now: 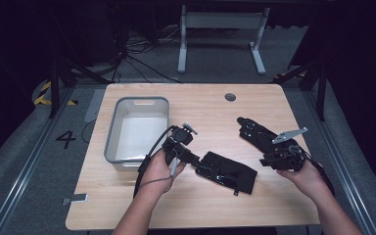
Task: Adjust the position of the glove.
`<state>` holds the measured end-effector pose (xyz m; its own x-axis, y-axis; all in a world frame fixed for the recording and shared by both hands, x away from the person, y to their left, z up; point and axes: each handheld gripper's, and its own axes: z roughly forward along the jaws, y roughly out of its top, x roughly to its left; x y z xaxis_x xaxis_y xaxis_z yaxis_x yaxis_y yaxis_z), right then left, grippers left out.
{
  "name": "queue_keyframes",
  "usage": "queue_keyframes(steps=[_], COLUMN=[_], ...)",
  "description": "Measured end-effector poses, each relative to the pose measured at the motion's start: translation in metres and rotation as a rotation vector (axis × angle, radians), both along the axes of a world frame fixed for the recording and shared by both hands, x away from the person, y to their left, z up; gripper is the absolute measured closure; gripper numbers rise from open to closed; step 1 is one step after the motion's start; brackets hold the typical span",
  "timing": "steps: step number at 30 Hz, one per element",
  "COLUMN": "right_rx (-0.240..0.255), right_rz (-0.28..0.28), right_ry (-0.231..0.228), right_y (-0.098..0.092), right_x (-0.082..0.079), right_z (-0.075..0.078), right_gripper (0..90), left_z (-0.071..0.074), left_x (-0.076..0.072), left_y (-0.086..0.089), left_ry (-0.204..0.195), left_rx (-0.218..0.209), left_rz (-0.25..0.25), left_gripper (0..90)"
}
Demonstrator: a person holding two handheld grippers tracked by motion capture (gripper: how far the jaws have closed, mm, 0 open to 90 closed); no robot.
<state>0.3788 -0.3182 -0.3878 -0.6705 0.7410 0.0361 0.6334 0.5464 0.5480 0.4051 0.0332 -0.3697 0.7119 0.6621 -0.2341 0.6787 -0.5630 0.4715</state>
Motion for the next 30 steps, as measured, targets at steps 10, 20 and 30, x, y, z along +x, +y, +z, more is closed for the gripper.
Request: queue_keyframes(steps=[10,20,30], right_rx=[-0.001,-0.016,-0.033], right_rz=[0.0,0.01,0.028], right_ry=[-0.008,0.015,0.036], right_y=[0.003,0.009,0.017], right_x=[-0.004,-0.011,-0.016], right_z=[0.0,-0.009,-0.017], right_gripper=[68.0,67.4,66.5], left_z=[-0.007,-0.028,-0.046], left_x=[0.009,0.021,0.029], left_y=[0.002,-0.021,-0.027], left_ry=[0.036,0.077,0.149], left_rx=[-0.031,0.01,0.114], left_rz=[0.092,0.117,0.114], left_gripper=[55.0,51.8,51.6])
